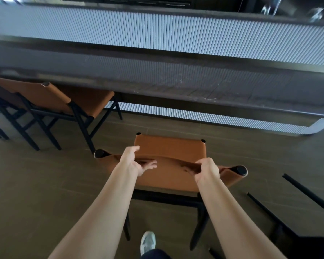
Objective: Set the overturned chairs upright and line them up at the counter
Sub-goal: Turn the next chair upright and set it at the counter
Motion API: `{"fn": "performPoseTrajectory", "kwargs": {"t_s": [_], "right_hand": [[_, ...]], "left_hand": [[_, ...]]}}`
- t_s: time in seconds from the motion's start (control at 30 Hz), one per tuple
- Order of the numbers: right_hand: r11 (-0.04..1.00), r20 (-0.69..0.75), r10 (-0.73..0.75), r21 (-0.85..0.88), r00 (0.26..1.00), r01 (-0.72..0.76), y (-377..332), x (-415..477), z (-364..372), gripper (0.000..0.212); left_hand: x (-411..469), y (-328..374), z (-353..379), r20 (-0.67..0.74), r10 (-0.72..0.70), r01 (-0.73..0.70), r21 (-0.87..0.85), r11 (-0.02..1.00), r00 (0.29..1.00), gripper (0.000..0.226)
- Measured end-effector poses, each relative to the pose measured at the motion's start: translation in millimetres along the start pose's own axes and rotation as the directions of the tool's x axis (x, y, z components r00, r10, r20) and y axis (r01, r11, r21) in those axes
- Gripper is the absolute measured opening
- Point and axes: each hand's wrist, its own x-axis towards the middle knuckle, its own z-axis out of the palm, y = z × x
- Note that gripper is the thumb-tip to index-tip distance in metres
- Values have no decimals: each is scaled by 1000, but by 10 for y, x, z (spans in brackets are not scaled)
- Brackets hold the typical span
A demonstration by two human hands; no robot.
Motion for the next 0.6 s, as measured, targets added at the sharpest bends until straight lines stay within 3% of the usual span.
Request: {"fn": "performPoseTrajectory", "kwargs": {"t_s": [0.13,0.27,0.6], "right_hand": [[999,-56,-20,43,998,23,-133,87,262,53],[997,-36,-53,46,998,55,-372,132,507,29],[985,14,-153,81,988,152,-1018,316,1098,29]], "left_hand": [[79,249,204,93,-24,17,73,997,995,37],[125,500,465,190,-3,-13,83,996,982,30],[225,992,1170,302,35,-89,164,983,953,15]]}}
